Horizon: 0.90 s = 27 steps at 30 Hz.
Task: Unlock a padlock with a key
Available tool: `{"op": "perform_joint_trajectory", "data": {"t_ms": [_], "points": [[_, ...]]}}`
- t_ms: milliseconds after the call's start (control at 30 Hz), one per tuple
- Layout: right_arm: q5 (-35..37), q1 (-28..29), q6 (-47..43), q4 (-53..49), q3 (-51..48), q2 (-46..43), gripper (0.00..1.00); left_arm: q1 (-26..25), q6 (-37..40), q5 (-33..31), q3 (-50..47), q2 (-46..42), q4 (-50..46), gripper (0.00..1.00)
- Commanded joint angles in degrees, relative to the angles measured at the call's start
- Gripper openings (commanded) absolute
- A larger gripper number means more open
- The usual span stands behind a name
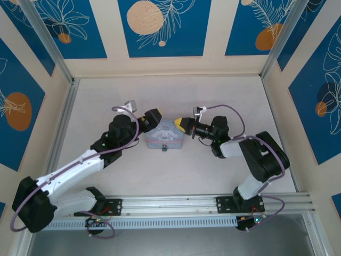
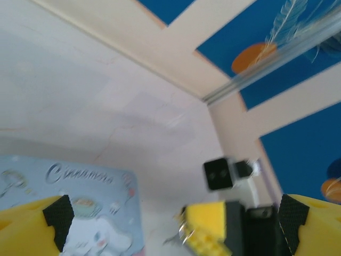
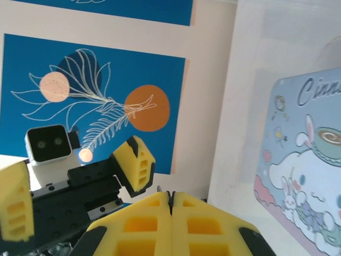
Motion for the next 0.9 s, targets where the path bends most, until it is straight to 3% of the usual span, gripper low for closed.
{"op": "perform_joint_trajectory", "data": {"t_ms": [0,133,233,567,867], "points": [[-0.4,-0.8,-8.9,-16.1,-0.2,-6.2,0.00,0.4,8.8,6.5,0.9,-2.7,-18.4,1.00],[2.7,-0.4,-18.2,-35.8,2.6,-12.4,0.00,0.2,12.6,12.0,-1.9,-3.3,-23.6,0.99],[4.0,-0.3,-22.0,-42.0,3.9,-14.3,0.00,-0.6,12.1,15.9,-6.3,-2.1,-19.6,0.99],[6.8,0.8,-21.5,-42.5,3.6,-12.8,0.00,-8.2,17.9,11.4,-8.1,12.9,-6.0,0.99],[9.0,2.5,-20.0,-40.4,3.6,-9.5,0.00,-10.2,22.5,3.4,-10.9,21.3,6.7,0.96]]}}
